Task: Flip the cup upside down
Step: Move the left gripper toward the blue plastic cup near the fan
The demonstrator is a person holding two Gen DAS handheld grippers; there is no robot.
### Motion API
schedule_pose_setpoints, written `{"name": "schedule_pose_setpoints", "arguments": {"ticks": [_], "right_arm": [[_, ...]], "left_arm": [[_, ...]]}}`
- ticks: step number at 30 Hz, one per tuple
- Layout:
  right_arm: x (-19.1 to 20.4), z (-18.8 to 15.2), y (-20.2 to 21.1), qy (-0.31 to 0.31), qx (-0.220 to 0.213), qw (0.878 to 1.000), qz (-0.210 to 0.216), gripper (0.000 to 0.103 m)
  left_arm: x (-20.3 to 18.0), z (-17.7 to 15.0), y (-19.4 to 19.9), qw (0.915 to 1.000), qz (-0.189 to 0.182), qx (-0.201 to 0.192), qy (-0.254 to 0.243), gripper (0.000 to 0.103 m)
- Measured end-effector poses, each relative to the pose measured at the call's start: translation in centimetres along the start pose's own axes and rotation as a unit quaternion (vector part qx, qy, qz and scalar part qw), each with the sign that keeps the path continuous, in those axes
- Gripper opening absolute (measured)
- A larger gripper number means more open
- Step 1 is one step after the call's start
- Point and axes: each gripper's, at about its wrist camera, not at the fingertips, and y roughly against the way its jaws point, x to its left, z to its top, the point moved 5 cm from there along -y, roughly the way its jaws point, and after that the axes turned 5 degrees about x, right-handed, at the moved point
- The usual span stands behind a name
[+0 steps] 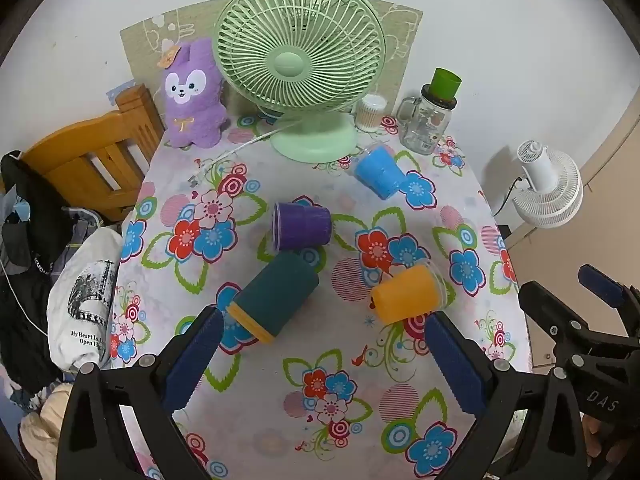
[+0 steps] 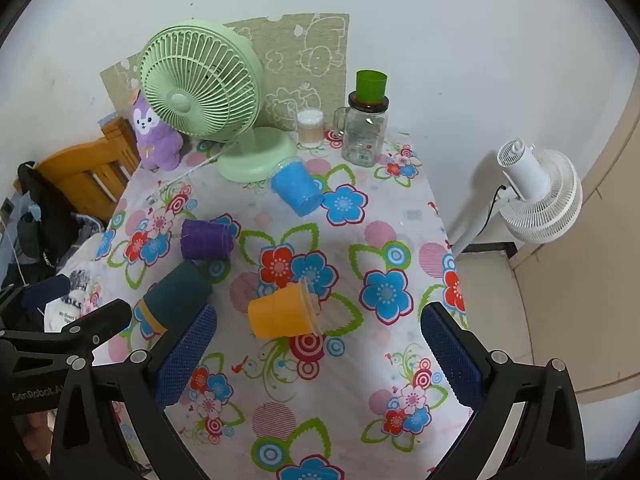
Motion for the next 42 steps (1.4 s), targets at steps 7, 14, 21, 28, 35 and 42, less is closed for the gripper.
{"name": "schedule_pose_setpoints", "arguments": {"ticks": [7,14,21,28,35,42], "right_arm": [[-0.5,0.5,-0.3,0.003,0.0,1.0,-0.006,0.103],[-1.7,1.9,-1.1,-0.002,0.0,1.0,-0.009,0.103],[-2.9,4.2,-3.3,-0.002,0.003,1.0,-0.013,0.103],[-3.8,7.0,-4.9,-0.018,0.003,1.0,0.022,0.103],[-4.8,10.1,-6.8,-0.01,-0.004,1.0,0.017,0.103],[-7.0,12.1,-10.8,-0.018,0.013,1.0,0.019,0.103]], "left_arm": [[-0.3,0.2,-0.7,1.0,0.004,0.006,0.003,0.101],[-1.1,1.8,-2.2,0.9998,0.011,0.016,-0.005,0.101],[-2.9,4.0,-4.4,0.9993,0.022,0.013,-0.028,0.101],[-4.2,7.0,-6.2,0.9994,0.027,0.009,-0.02,0.101],[-6.3,10.2,-8.2,0.9999,0.011,0.008,-0.001,0.101],[-8.0,12.6,-12.0,0.9996,0.017,0.017,0.014,0.101]]}}
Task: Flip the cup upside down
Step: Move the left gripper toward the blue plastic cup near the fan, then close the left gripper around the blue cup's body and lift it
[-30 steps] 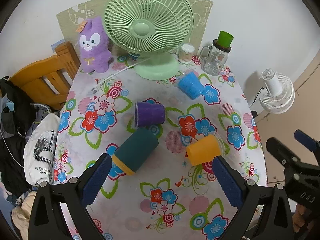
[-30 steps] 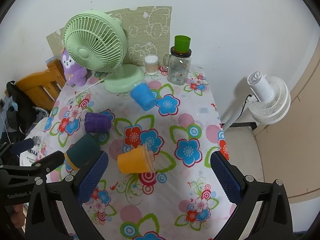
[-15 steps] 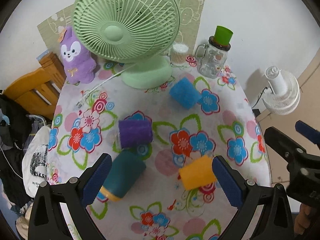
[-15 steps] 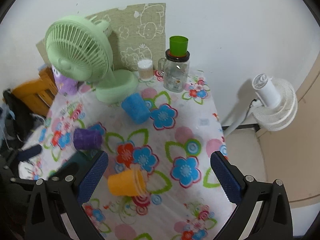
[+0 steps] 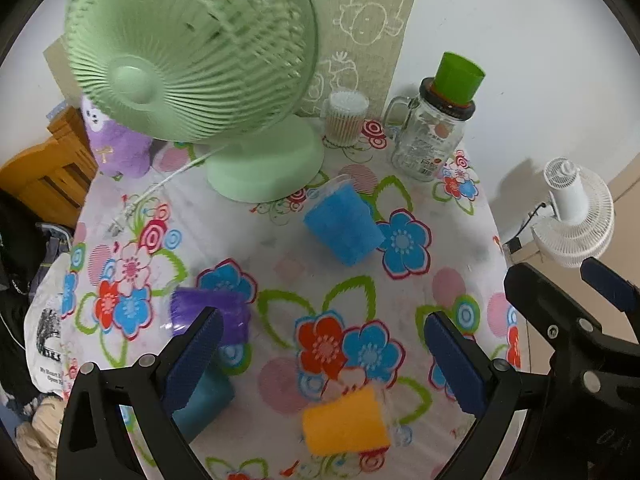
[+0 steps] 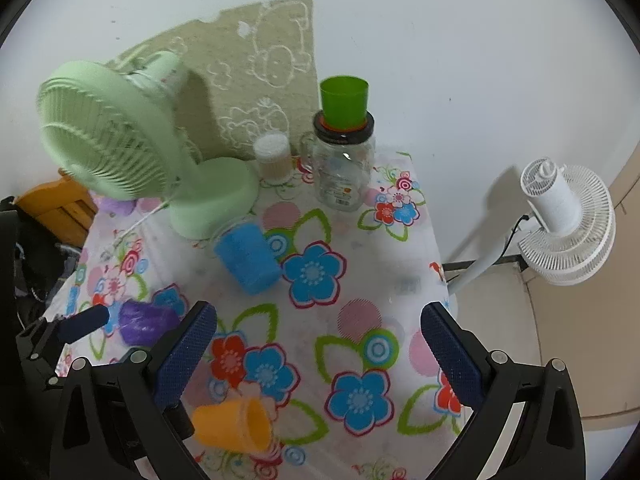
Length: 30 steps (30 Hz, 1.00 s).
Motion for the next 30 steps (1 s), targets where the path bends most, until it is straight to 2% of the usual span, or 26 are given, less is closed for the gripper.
{"name": "schedule_pose_setpoints", "arguments": {"ticks": [9,12,16,22,30], "right_arm": [[-2.9,1.6,-5.7,-0.028,0.024,0.999,0.002,0.103],[-3.8,1.8,-7.4,-0.045,0.03,0.999,0.003,0.103],[-4.6,2.0,-9.5,-0.053,0.039,0.998,0.006,0.103],[-5.3,2.3,-12.0,-0.05,0.048,0.998,0.008,0.103],[-6.2,3.4,-14.2,-0.058,0.05,0.997,0.011,0.103]], "left_arm": [[-1.4,2.4,-5.9,0.9992,0.009,0.019,0.035,0.101],[-1.9,2.5,-8.6,0.9978,0.013,0.043,0.048,0.101],[-2.4,2.9,-10.8,0.997,0.021,0.047,0.057,0.1],[-2.6,3.9,-13.0,0.9954,0.054,0.04,0.068,0.098],[-2.6,5.2,-15.1,0.9937,0.054,0.046,0.087,0.097]]}}
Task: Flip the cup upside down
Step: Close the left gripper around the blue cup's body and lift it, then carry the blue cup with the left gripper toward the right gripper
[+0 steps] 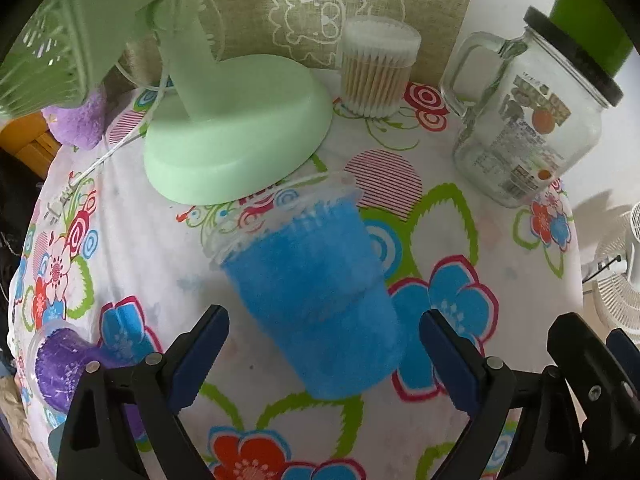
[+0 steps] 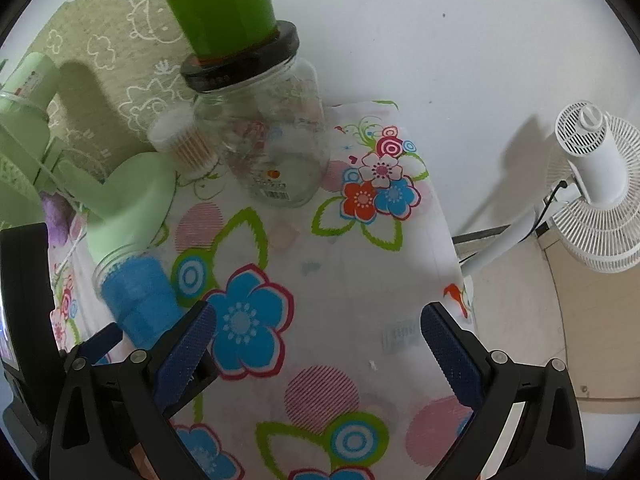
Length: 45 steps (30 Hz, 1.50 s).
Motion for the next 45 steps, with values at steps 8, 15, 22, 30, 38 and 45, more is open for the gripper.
{"name": "schedule_pose_setpoints", "arguments": {"ticks": [8,15,22,30,38,45], "right_arm": [[-0.4,0.5,-1.3,-0.003,0.008,1.0,0.0,0.103],[0.0,0.1,-1.3,0.002,0.015,1.0,0.006,0.103],[1.3,-0.3,1.2,0.005,0.006,1.0,0.013,0.103],[2.9,-0.9,6.0,0.006,-0.016,1.0,0.016,0.103],[4.6,-2.8,10.4,0.018,-0.034,0.999,0.014,0.103],[6.5,-5.8,12.8,0.042,-0.039,0.998,0.019,0.103]], "left_arm": [[-0.5,1.9,-1.9,1.0,0.004,-0.007,-0.006,0.075],[0.0,1.5,-1.3,0.9991,0.002,-0.023,-0.035,0.056],[0.5,1.3,1.8,0.9967,-0.009,-0.044,-0.067,0.056],[2.5,0.5,6.9,0.993,-0.046,-0.058,-0.092,0.056],[3.3,-1.5,12.2,0.9839,-0.057,-0.072,-0.153,0.056],[5.9,-4.7,15.9,0.9759,-0.053,-0.081,-0.196,0.056]]}}
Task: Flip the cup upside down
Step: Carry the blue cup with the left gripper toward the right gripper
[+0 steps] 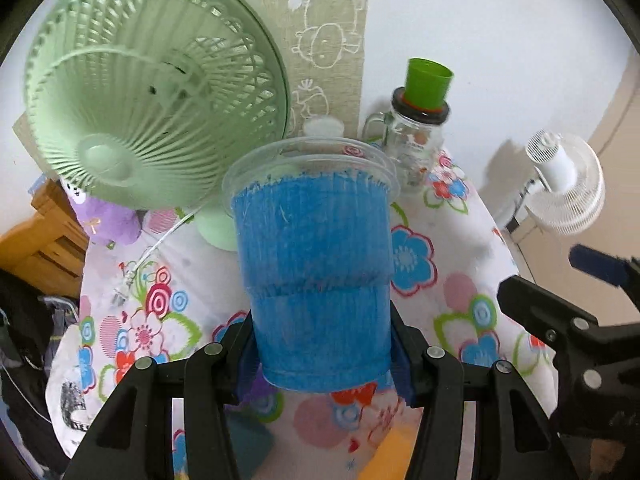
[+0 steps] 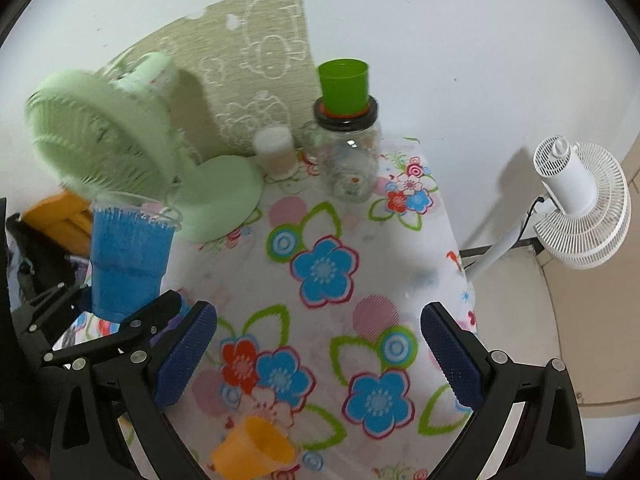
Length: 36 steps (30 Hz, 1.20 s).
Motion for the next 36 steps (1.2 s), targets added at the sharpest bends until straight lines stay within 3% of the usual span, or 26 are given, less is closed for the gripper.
{"name": "schedule_pose_setpoints", "arguments": {"ticks": [10,18,23,30,36], "right_arm": [[3.4,-6.0,3.1,0.046,0.002,0.999,-0.003,0.103],[5.4,-11.4,4.4,0.04,0.008,0.999,0.002,0.103],[6.1,-15.2,4.2,0.036,0.023,0.999,-0.019,0.103],[6.6,-20.3,3.6,0.009,0.036,0.999,-0.031,0.103],[7.3,-23.5,2.0,-0.008,0.047,0.998,-0.029,0.103]], "left_arm": [[-0.3,-6.6,2.9,0.9953,-0.018,0.012,-0.094,0.056],[-1.4,-12.7,3.8,0.9837,-0.037,0.025,-0.174,0.056],[-1.9,-16.0,3.3,0.9756,-0.064,0.036,-0.207,0.056],[-2.1,-20.1,1.8,0.954,-0.088,0.054,-0.281,0.056],[-2.2,-23.3,0.1,0.9251,-0.102,0.061,-0.361,0.056]]}}
